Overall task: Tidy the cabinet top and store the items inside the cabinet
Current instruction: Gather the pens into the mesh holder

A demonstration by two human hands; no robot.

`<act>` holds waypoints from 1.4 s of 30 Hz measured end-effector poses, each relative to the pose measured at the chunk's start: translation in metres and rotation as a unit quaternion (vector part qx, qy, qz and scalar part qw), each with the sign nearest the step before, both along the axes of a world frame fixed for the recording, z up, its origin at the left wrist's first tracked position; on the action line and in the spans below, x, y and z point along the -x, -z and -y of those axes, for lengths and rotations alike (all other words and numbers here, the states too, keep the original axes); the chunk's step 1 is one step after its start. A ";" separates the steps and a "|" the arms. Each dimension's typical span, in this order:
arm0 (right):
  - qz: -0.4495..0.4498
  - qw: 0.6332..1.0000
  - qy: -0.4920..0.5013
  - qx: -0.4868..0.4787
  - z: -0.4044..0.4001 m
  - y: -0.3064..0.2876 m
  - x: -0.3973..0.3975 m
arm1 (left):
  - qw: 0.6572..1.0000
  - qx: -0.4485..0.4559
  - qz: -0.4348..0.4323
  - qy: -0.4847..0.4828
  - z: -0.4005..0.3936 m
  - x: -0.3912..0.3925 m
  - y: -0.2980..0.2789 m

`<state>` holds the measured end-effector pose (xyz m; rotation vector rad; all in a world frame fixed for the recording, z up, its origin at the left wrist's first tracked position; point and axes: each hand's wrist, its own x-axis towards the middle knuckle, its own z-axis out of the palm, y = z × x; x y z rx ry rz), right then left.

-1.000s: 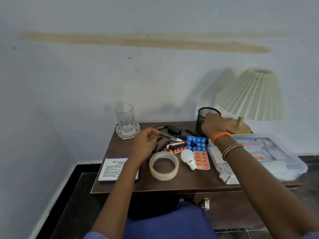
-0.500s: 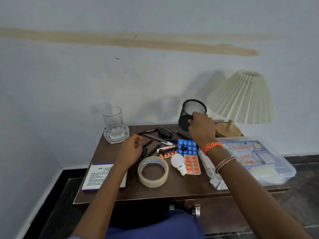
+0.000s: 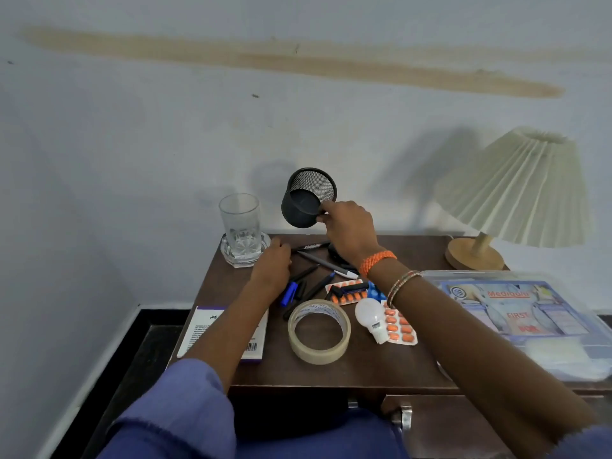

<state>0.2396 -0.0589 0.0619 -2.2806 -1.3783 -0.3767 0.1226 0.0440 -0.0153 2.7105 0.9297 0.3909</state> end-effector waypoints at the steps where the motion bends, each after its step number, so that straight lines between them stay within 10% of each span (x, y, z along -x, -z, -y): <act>1: -0.003 1.000 0.000 0.005 -0.005 0.002 -0.002 | 1.000 -0.009 -0.016 0.002 -0.002 -0.001 0.000; 42: -0.139 0.987 -0.034 0.074 0.005 -0.008 0.004 | 0.998 -0.035 0.042 0.021 0.010 0.019 0.004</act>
